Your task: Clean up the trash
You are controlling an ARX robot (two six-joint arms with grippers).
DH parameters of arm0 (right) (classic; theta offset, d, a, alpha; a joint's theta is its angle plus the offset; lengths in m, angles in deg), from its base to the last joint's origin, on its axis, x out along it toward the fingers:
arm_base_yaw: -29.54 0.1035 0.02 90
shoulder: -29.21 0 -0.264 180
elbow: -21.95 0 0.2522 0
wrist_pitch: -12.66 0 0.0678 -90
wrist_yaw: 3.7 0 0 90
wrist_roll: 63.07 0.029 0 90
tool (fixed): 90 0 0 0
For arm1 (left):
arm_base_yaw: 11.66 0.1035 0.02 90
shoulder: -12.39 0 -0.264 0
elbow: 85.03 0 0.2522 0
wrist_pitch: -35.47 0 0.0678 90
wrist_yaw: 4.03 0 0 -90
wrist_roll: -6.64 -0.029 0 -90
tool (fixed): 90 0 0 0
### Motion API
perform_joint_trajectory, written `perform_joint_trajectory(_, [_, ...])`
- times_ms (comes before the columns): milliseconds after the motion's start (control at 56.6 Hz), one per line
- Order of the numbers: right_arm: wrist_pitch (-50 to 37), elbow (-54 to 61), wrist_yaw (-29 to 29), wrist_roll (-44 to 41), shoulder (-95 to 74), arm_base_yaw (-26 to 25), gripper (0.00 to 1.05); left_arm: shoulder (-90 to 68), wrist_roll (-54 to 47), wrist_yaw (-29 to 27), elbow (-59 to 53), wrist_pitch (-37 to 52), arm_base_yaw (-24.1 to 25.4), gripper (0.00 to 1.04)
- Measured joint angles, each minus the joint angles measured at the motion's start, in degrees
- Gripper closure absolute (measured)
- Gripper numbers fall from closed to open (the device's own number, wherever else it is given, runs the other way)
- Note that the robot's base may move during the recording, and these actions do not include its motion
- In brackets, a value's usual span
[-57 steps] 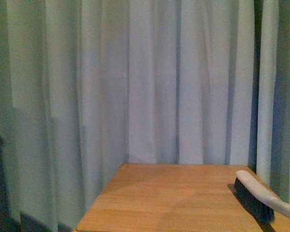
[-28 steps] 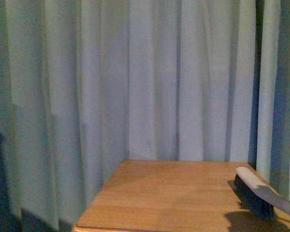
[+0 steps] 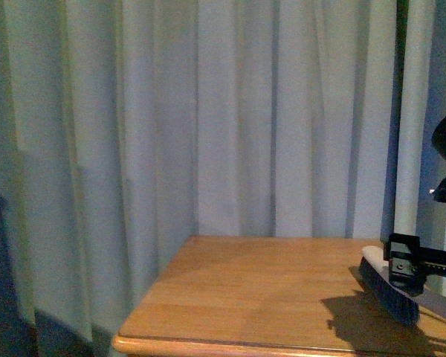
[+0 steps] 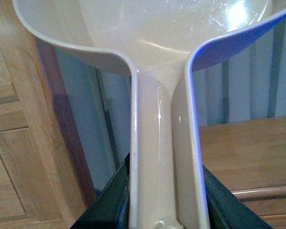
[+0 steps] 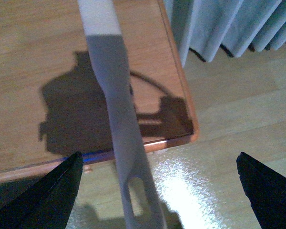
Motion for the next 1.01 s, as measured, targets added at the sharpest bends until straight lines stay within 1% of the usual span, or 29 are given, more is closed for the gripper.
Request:
perform_joint_trajectory(283, [0.0, -0.7, -0.8, 0.7, -3.3, -0.1, 0.07, 0.0, 0.0, 0.0, 0.0, 0.0, 0.0, 0.78])
perform_joint_trajectory(318, [-0.1, -0.7, -0.9, 0.9, -3.7, -0.2, 0.08, 0.0, 0.0, 0.0, 0.0, 0.0, 0.0, 0.78])
perform_joint_trajectory(830, [-2.3, -0.8, -1.6, 0.7, -4.5, -0.3, 0.82, 0.0, 0.0, 0.0, 0.0, 0.0, 0.0, 0.78])
perform_joint_trajectory(865, [-2.9, -0.6, -1.4, 0.3, -4.2, -0.5, 0.84, 0.0, 0.0, 0.0, 0.0, 0.0, 0.0, 0.78])
perform_joint_trajectory(1007, [-6.5, 1.8, -0.3, -2.3, -1.3, -0.7, 0.84, 0.0, 0.0, 0.0, 0.0, 0.0, 0.0, 0.78])
